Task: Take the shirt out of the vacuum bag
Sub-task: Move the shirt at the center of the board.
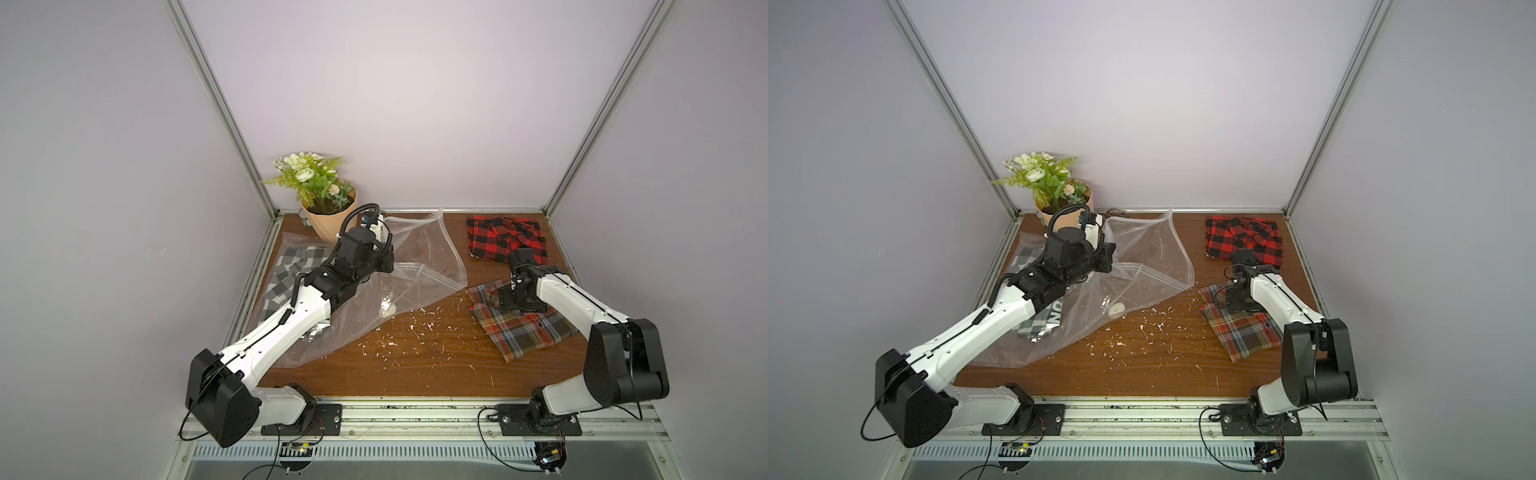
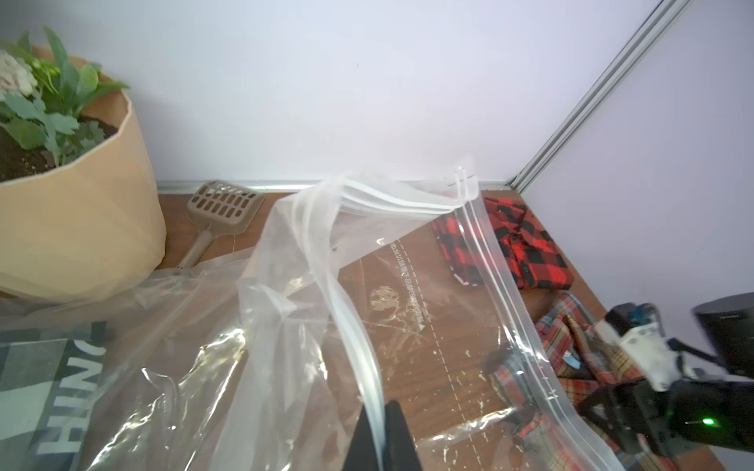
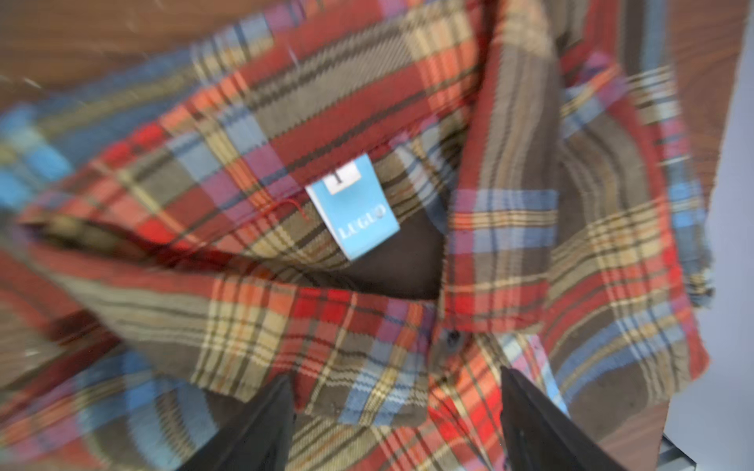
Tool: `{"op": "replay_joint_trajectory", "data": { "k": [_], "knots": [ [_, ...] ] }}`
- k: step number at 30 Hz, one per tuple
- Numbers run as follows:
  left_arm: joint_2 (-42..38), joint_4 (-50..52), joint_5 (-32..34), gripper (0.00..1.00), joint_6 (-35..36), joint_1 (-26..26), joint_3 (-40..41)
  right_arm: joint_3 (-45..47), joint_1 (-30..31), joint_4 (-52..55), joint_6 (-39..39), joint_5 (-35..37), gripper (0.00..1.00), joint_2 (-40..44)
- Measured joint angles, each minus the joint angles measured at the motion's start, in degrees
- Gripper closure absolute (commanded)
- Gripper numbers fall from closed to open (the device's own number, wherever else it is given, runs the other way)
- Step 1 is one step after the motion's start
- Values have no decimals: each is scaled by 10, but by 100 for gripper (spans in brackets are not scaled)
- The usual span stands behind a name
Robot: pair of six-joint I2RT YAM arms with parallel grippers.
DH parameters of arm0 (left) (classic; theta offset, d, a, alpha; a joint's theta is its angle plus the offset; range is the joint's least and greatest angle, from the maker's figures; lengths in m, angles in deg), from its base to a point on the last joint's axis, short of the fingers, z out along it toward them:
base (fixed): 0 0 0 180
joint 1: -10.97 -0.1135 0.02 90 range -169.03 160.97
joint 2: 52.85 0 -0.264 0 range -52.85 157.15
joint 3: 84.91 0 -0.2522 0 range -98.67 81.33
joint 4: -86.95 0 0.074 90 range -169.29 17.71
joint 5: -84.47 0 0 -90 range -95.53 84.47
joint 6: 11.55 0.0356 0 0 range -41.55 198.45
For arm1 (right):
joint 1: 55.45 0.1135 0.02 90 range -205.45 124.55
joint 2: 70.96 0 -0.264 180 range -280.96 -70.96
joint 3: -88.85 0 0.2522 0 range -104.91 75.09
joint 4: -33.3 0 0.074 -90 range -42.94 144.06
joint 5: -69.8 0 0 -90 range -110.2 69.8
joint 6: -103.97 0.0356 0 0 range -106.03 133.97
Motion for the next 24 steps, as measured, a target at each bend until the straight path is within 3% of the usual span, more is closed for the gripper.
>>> {"op": "replay_joint_trajectory", "data": {
  "k": [11,24],
  "knots": [
    [-21,22,-4,99,-1,0,-20,-15,28,-24,-7,11,22,-68],
    [-100,46,20,99,2,0,-32,-54,92,-112,78,-120,23,-119]
  ]
}}
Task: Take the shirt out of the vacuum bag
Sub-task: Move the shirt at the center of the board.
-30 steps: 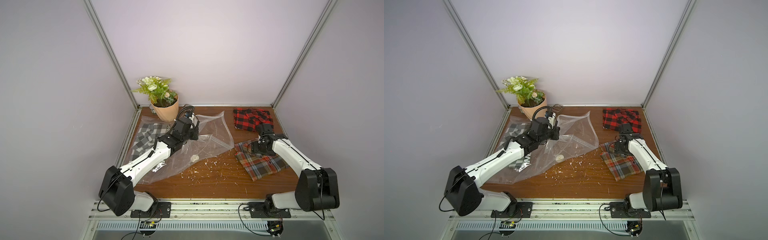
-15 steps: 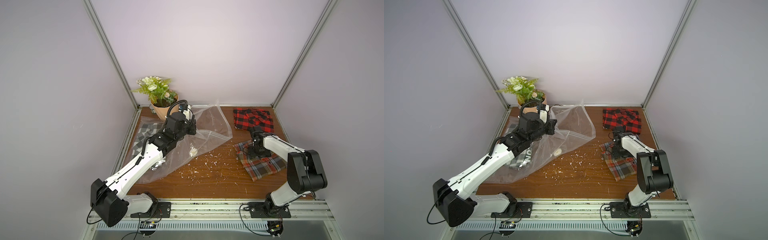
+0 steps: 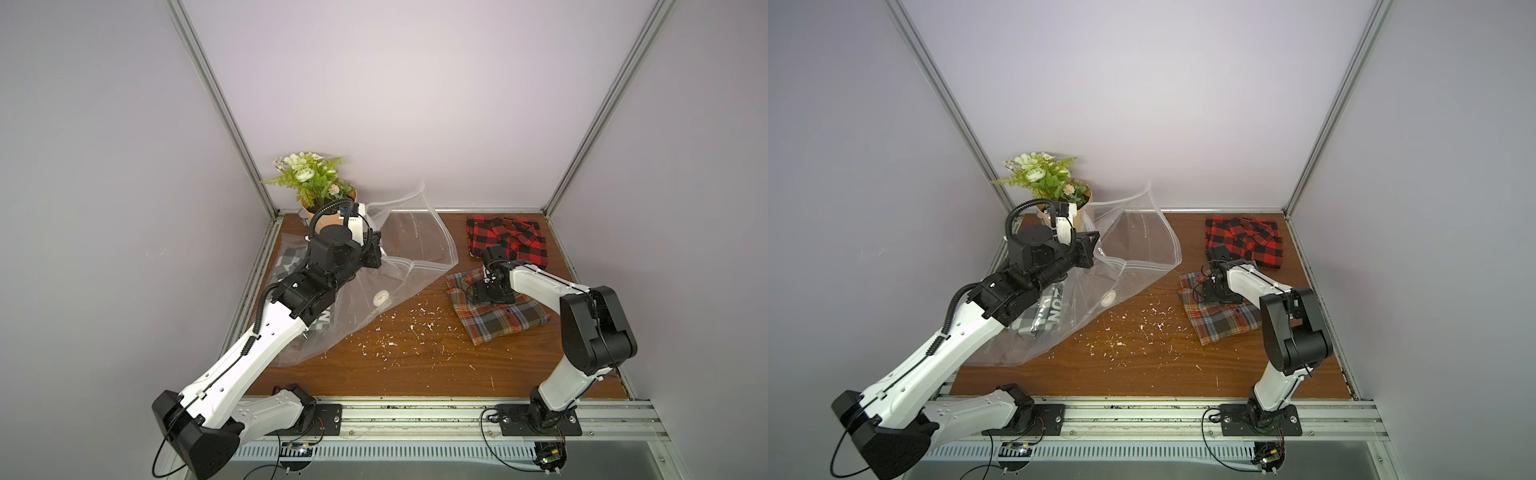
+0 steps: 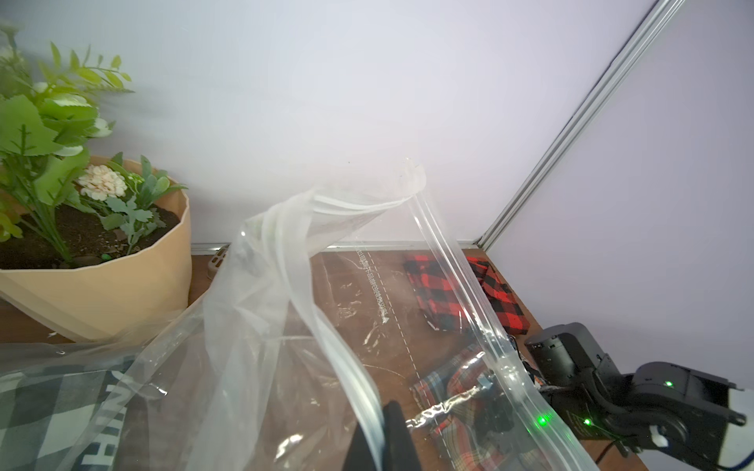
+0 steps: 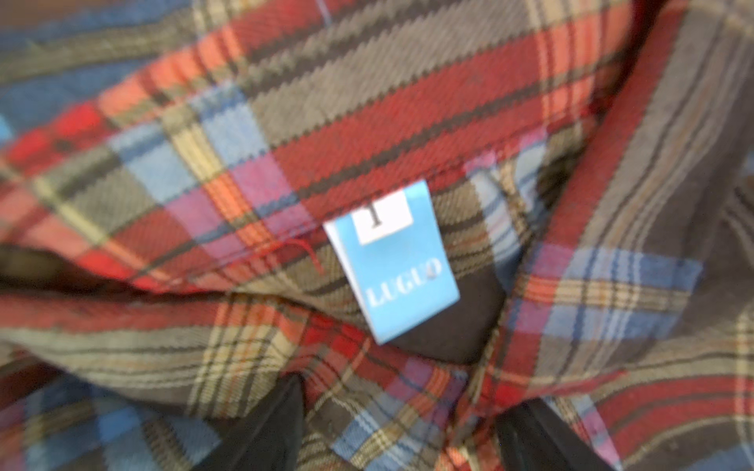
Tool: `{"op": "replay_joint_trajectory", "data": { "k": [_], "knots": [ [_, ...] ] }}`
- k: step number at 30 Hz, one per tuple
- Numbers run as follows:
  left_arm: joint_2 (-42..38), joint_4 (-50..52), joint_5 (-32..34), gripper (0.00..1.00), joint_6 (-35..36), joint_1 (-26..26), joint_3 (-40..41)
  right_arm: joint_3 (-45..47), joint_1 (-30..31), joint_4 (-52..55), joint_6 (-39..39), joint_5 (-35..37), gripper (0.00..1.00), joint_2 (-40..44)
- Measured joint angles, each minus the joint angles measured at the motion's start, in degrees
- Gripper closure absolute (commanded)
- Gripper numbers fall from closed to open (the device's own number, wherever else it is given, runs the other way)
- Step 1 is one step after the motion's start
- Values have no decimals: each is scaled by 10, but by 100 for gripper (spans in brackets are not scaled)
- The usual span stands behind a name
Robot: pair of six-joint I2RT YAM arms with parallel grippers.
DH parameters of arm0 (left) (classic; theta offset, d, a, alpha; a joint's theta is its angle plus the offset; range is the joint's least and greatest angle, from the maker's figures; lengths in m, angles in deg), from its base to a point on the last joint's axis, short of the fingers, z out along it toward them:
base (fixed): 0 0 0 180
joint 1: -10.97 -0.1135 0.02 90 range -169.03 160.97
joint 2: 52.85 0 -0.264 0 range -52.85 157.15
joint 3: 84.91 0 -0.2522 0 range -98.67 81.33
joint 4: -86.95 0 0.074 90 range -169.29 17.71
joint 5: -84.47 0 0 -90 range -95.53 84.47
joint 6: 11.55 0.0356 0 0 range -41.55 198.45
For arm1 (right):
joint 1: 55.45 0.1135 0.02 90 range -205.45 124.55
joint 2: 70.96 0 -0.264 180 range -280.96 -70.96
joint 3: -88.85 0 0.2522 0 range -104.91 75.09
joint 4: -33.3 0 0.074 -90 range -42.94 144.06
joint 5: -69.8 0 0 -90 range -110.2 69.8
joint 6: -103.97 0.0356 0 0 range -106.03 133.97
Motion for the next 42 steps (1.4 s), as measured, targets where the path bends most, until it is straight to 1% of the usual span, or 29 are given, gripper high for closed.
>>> {"op": "replay_joint_trajectory", "data": {
  "k": [4,12,18,22,24,31,37,42],
  "knots": [
    [-13,3,9,98,0,0,0,-37,29,-28,54,-30,21,-38],
    [-30,13,17,98,0,0,0,-131,85,-121,155,-95,17,-124],
    [-41,23,26,98,1,0,0,-253,124,-145,191,-139,16,-217],
    [-49,27,36,98,3,0,0,-281,146,-168,198,-154,17,-246],
    [-54,28,42,98,5,0,0,-301,150,-163,197,-157,17,-256],
    [-62,29,52,98,11,0,0,-437,150,-92,171,-160,17,-328],
    [-62,29,57,98,14,0,1,-536,134,-26,141,-158,17,-376],
    [-61,29,57,98,16,-1,2,-598,115,5,124,-159,16,-411]
  ]
}}
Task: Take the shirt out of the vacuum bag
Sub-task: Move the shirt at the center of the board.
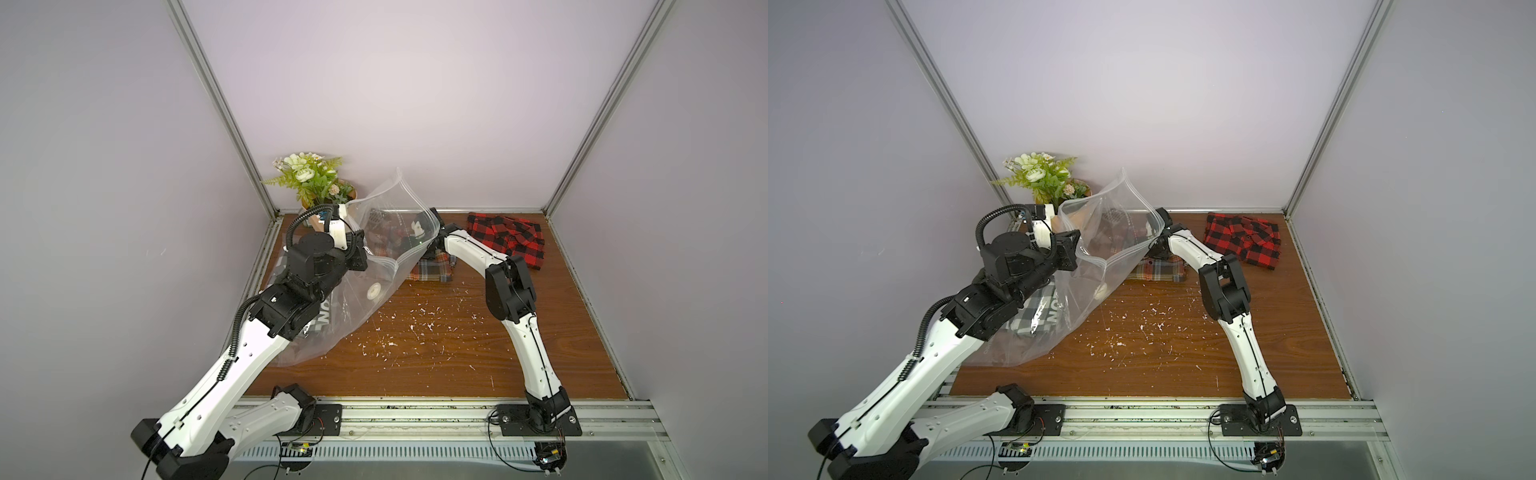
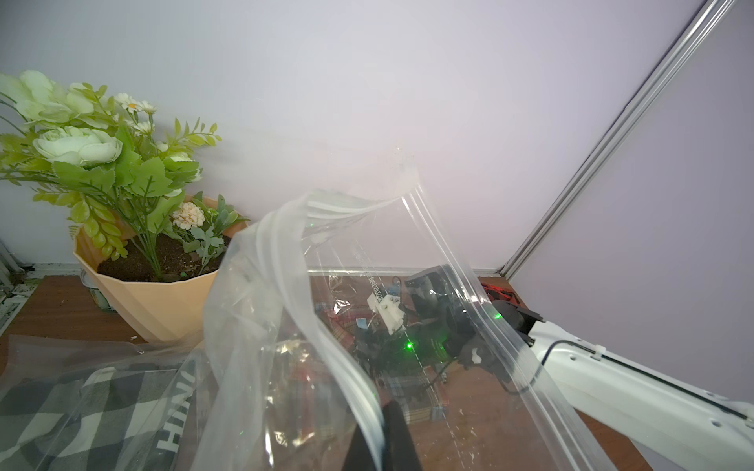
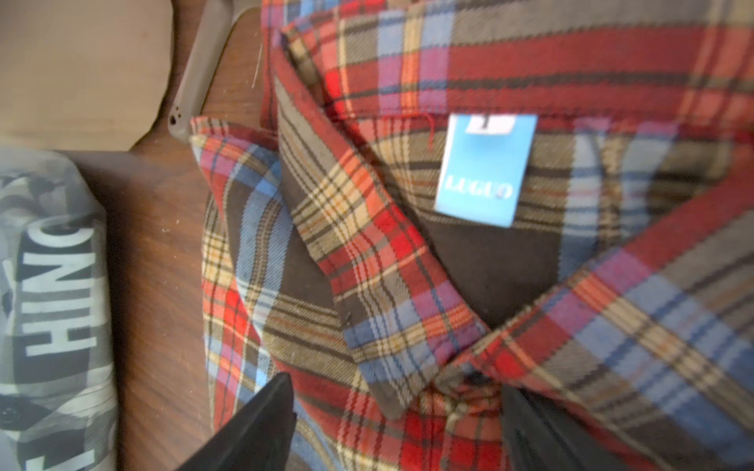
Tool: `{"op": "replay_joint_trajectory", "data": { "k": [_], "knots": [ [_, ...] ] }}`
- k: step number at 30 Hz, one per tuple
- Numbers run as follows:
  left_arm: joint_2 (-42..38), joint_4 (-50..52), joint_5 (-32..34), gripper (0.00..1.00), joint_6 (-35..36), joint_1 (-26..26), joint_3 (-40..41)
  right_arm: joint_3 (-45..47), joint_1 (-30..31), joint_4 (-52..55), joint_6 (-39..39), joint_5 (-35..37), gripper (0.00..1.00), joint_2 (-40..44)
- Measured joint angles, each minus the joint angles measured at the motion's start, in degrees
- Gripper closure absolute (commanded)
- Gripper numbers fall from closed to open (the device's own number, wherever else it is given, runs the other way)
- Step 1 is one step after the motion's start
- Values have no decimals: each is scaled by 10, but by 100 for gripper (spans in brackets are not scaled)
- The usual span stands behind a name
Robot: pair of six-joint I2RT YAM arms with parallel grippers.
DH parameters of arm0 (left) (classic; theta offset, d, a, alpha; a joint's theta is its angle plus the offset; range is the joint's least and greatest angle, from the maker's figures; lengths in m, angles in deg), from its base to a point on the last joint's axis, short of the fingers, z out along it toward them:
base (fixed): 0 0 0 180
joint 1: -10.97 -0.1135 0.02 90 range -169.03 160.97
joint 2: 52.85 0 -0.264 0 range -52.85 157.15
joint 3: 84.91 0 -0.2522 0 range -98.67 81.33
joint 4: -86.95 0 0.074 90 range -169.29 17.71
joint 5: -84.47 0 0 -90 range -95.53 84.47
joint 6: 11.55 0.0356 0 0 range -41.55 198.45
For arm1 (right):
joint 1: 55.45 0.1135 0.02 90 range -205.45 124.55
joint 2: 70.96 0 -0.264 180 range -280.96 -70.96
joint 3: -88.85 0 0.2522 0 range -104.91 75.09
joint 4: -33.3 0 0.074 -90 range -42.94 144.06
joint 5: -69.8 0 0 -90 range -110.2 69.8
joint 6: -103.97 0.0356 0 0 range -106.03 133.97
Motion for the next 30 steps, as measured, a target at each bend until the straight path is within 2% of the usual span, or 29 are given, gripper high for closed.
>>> {"op": "replay_joint_trajectory", "data": {
  "k": [9,21,24,30],
  "knots": [
    [11,-1,0,98,5,0,10,-121,-38,46,-28,26,17,-65],
    [18,-6,0,98,10,0,22,-145,-63,-3,25,2,16,-85],
    [14,-7,0,98,9,0,27,-115,-64,-46,42,-16,14,-73],
    [-20,-3,-1,98,4,0,48,76,-76,-155,84,-48,11,62]
  ]
}}
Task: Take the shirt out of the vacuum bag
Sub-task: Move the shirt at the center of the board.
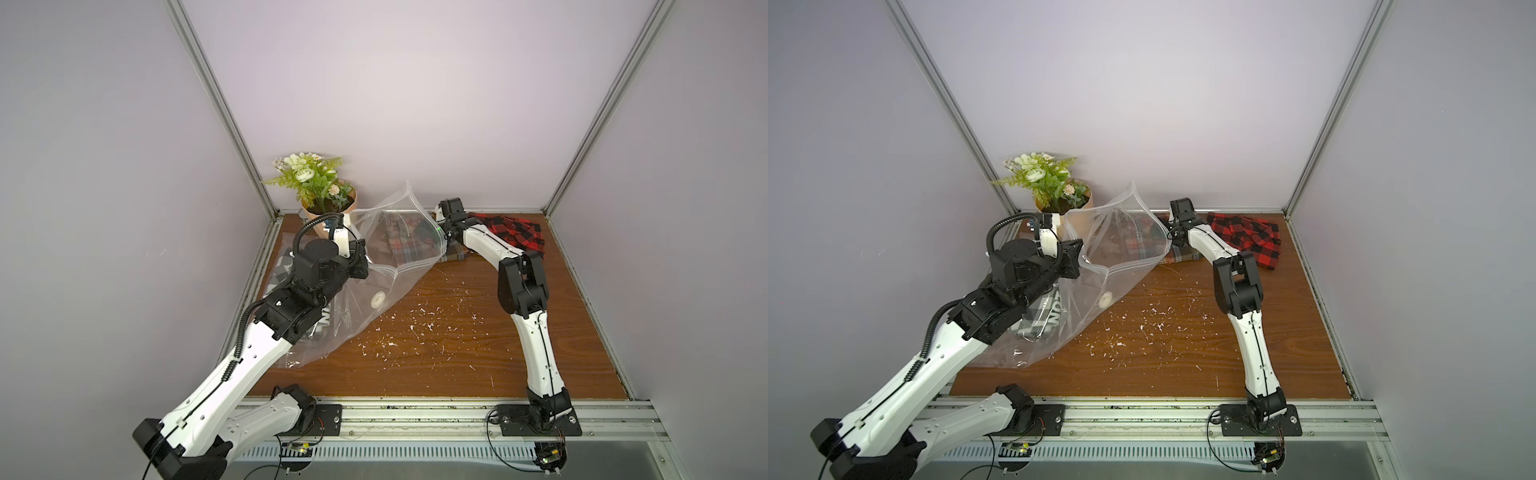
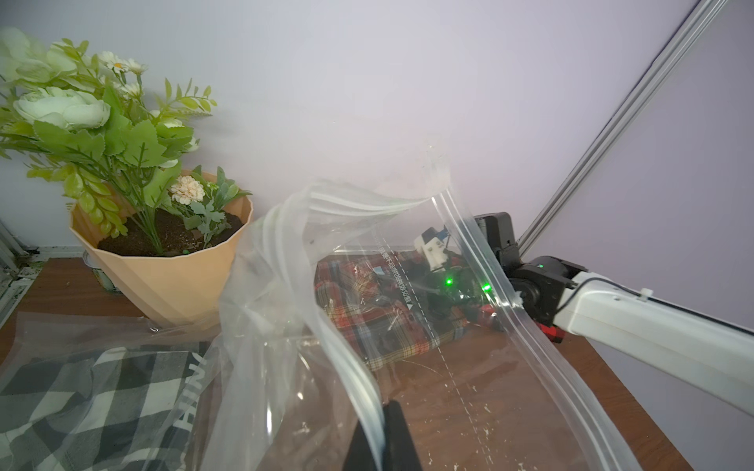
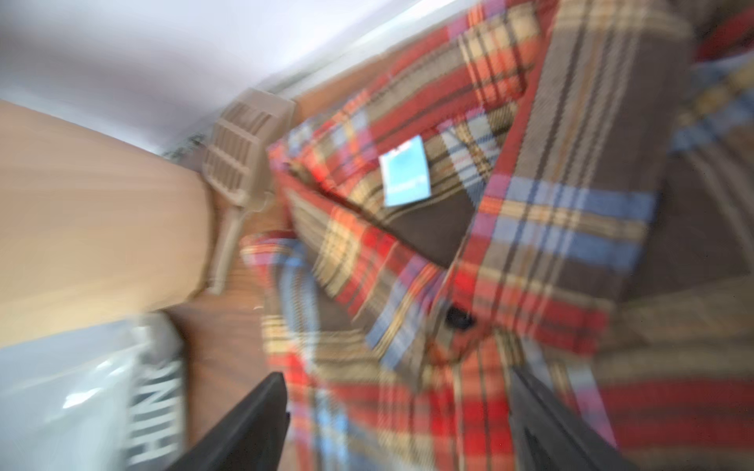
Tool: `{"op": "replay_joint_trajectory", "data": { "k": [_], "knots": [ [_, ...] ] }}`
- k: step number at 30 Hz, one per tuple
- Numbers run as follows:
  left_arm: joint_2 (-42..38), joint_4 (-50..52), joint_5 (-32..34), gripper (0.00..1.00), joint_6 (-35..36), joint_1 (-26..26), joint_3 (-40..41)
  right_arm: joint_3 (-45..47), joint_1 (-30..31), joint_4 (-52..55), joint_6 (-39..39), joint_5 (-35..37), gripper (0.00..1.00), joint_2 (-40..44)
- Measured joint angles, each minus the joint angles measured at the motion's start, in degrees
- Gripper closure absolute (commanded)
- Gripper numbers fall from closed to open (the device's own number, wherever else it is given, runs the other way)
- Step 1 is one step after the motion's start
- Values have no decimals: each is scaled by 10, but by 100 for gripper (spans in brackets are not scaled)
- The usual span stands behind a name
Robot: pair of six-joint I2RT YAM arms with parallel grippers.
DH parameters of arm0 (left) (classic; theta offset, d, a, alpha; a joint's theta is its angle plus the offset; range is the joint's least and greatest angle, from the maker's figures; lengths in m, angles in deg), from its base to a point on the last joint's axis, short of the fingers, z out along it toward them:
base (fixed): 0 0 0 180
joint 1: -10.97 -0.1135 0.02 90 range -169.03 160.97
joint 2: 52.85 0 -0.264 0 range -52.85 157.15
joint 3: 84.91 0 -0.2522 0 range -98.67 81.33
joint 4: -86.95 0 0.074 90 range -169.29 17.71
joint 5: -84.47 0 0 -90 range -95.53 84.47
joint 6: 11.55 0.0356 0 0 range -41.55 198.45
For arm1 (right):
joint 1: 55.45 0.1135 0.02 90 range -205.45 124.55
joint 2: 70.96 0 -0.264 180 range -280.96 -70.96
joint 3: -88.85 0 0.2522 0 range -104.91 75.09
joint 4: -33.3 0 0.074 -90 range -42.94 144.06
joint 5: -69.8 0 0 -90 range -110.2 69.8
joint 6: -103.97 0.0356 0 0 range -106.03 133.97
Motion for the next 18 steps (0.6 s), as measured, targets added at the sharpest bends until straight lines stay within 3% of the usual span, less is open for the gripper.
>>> {"op": "replay_joint_trajectory", "data": {
  "k": [4,7,11,14,18],
  "knots": [
    [-21,3,0,98,-5,0,1,96,-20,-71,25,-43,12,113],
    [-34,3,0,98,-7,0,7,175,-40,-150,45,-83,19,190],
    [-37,5,0,98,-7,0,11,289,-63,-263,80,-151,47,246],
    [-37,7,0,98,-7,0,11,365,-64,-331,107,-194,75,242],
    [-37,7,0,98,-7,0,11,452,-50,-376,136,-228,88,217]
  ]
}}
